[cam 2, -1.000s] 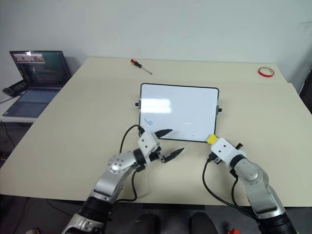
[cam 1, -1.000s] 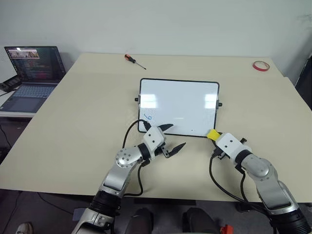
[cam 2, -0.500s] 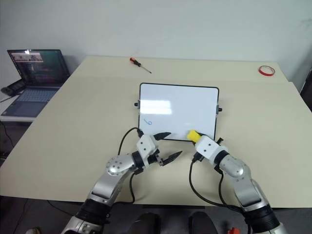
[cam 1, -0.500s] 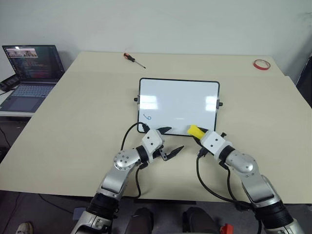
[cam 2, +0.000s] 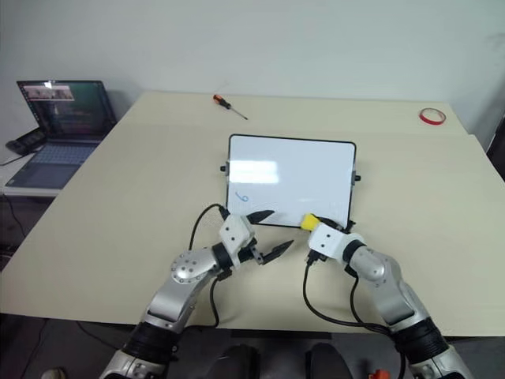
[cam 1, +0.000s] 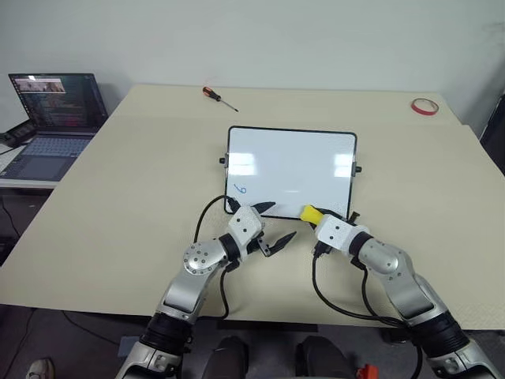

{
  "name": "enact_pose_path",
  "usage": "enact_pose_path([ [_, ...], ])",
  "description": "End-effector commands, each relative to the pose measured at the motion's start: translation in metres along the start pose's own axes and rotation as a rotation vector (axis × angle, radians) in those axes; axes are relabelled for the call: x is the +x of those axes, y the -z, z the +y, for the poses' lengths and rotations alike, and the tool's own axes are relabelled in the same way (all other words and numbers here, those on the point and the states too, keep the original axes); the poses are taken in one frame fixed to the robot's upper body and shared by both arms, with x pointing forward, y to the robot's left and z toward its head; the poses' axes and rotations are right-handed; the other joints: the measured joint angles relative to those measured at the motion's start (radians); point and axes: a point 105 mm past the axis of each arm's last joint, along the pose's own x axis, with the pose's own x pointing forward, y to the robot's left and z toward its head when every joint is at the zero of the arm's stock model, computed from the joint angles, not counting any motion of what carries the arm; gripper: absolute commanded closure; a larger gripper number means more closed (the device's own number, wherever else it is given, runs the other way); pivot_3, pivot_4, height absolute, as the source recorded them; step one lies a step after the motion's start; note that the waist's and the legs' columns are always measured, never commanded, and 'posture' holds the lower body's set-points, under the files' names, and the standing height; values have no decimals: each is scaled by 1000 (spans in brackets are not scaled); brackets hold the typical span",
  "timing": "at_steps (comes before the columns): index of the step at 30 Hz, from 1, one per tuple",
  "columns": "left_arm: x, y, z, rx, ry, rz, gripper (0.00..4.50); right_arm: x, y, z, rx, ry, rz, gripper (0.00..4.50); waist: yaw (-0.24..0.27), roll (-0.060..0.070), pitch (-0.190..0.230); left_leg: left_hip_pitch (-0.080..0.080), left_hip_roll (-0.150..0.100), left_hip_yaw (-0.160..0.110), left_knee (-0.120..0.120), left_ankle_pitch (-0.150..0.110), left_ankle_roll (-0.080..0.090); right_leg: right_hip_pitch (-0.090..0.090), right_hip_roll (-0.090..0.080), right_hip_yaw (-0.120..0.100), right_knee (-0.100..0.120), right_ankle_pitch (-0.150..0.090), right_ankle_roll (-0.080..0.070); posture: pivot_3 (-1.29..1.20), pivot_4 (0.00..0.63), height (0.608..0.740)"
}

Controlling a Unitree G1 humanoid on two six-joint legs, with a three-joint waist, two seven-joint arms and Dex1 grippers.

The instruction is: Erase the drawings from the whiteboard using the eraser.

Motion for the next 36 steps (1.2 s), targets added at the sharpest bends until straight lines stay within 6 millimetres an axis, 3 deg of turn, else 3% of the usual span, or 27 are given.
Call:
enact_pose_path([
  [1, 3, -13, 1, 23, 6, -48, 0, -18, 40, -18, 0, 64, 167, 3223, 4, 0, 0, 0, 0, 0, 0, 0, 0, 0, 0, 0, 0, 0, 0, 0, 150, 740],
  [4, 4, -13, -1, 22, 16, -50, 0, -31, 57, -23, 4, 81, 233, 3223, 7, 0, 0, 1, -1, 0, 0, 0, 0, 1, 0, 0, -1, 0, 0, 0, 150, 740],
  [9, 5, -12, 0, 23, 24, -50, 0, -44, 61, -30, 19, 115, 245, 3223, 8, -1, -1, 2, -1, 0, 0, 0, 0, 2, 0, 0, 0, 0, 0, 0, 150, 740],
  [15, 0, -12, 2, 21, -7, -47, 0, -43, 12, -32, 224, 142, -35, 3223, 1, -1, 0, 1, 0, 0, 0, 0, 0, 1, 0, 0, 0, 0, 0, 0, 150, 740],
  [21, -27, -5, 4, 5, -97, -13, 0, -57, -2, -35, 301, 181, -114, 3223, -9, 0, 0, -3, 1, 0, -2, -1, 0, -5, 0, 2, -1, 0, 0, 0, 150, 740],
  [29, -61, 6, 26, -48, -383, 21, 0, -42, -19, -34, 320, 199, -179, 3223, -6, 0, 0, -2, 2, 0, -2, -1, 0, -5, 0, 3, -1, 0, 0, 0, 150, 740],
  [32, -77, 22, 33, -110, -505, 58, 0, -31, -28, -35, 317, 187, -214, 3223, -8, 0, 0, -2, 2, 0, -2, -1, 0, -5, 0, 3, -1, 0, 0, 0, 150, 740],
  [36, -85, 33, 39, -147, -577, 76, 0, -10, -46, -36, 303, 161, -275, 3223, -7, 0, 0, -2, 2, 0, -2, -1, 0, -5, 0, 2, 0, 0, 0, 0, 150, 740],
])
